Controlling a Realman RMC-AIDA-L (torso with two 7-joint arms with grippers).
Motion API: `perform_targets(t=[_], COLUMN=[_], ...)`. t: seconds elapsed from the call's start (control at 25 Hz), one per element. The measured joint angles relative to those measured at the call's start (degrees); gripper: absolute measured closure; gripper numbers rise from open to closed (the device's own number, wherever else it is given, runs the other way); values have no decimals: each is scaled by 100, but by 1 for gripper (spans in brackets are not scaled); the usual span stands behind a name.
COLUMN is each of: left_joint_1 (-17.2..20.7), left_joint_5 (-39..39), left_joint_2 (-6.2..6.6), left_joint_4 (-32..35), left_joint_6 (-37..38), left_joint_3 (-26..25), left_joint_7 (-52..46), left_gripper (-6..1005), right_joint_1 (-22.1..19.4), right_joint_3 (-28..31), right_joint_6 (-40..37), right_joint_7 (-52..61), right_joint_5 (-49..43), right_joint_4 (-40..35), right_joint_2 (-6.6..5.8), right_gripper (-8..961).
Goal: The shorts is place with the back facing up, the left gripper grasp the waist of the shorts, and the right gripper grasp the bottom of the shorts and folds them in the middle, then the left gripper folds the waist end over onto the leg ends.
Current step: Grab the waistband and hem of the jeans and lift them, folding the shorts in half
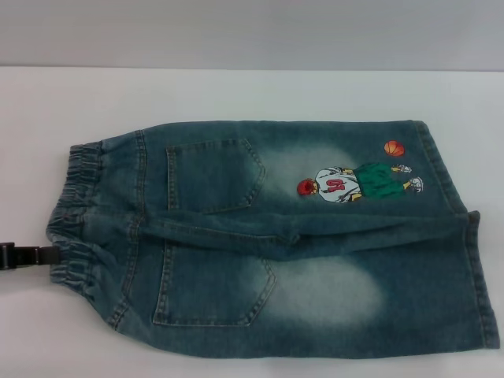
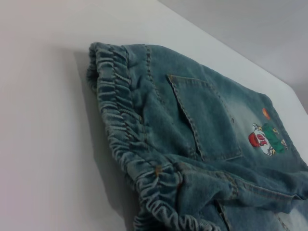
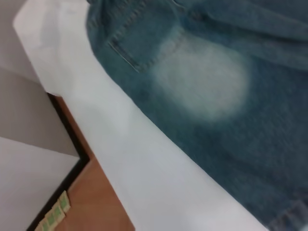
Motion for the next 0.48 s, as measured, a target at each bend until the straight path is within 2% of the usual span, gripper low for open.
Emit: perform_targets(t=[0.48], left_joint_1=[-22], left_joint_5=[-7], left_joint_2=[-28], left_joint_4=[0], left_joint_6=[-22], left_joint_3=[0], left_joint_7=[-52], left_gripper=[966], right_joint_1=[-36], right_joint_3=[-55], right_joint_6=[579], right_joint_7=[119], right_joint_5=[-265], right_joint_4=[30], right_joint_2=[54], right_gripper=[365])
